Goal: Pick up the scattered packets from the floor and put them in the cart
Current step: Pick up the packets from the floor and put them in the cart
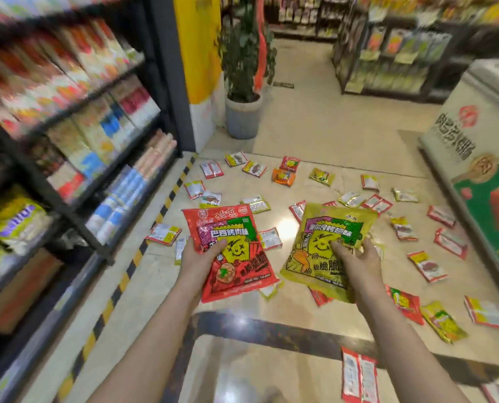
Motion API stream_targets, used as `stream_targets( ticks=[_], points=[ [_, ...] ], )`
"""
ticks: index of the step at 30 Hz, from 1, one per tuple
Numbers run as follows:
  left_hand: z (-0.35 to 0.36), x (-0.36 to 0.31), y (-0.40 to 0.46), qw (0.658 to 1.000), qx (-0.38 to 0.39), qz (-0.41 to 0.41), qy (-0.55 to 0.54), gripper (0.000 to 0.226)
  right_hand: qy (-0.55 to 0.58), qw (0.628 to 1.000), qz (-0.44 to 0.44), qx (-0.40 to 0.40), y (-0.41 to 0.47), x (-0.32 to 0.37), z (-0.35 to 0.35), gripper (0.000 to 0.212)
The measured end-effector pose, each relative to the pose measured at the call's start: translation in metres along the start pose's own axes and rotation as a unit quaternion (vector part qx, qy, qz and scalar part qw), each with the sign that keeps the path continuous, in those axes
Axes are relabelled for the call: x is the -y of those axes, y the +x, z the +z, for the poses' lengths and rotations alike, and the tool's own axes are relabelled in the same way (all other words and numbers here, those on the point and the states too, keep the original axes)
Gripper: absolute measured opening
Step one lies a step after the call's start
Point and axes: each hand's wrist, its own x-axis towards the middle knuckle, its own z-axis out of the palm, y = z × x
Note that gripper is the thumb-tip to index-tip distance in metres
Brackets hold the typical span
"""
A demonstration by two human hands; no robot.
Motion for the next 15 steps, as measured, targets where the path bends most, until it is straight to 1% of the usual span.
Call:
stream_targets(
  ticks=[2, 4, 5, 7, 11, 13, 15],
  points=[
    [-0.004, -0.053, -0.026, 0.999, -0.013, 0.031, -0.02, 0.03, 0.015, 0.999, -0.034, 0.01, -0.019, 0.051, 0.005, 0.036],
    [-0.011, -0.096, -0.05, 0.997, -0.025, 0.071, -0.034, 0.031, 0.035, 0.997, -0.064, 0.033, -0.034, 0.093, 0.012, 0.026],
    [-0.015, -0.116, -0.062, 0.994, -0.034, 0.096, -0.042, 0.026, 0.049, 0.995, -0.076, 0.046, -0.041, 0.113, 0.017, 0.022],
    [-0.024, -0.151, -0.087, 0.986, -0.058, 0.141, -0.061, 0.016, 0.076, 0.99, -0.099, 0.072, -0.055, 0.147, 0.029, 0.023],
    [-0.047, -0.198, -0.148, 0.959, -0.149, 0.213, -0.111, 0.016, 0.114, 0.973, -0.116, 0.162, -0.093, 0.195, 0.052, 0.023],
    [-0.065, -0.212, -0.185, 0.944, -0.187, 0.228, -0.146, 0.015, 0.112, 0.962, -0.119, 0.218, -0.119, 0.211, 0.065, 0.023],
    [-0.087, -0.218, -0.226, 0.931, -0.235, 0.23, -0.161, 0.019, 0.106, 0.947, -0.125, 0.276, -0.149, 0.22, 0.079, 0.02]
  ],
)
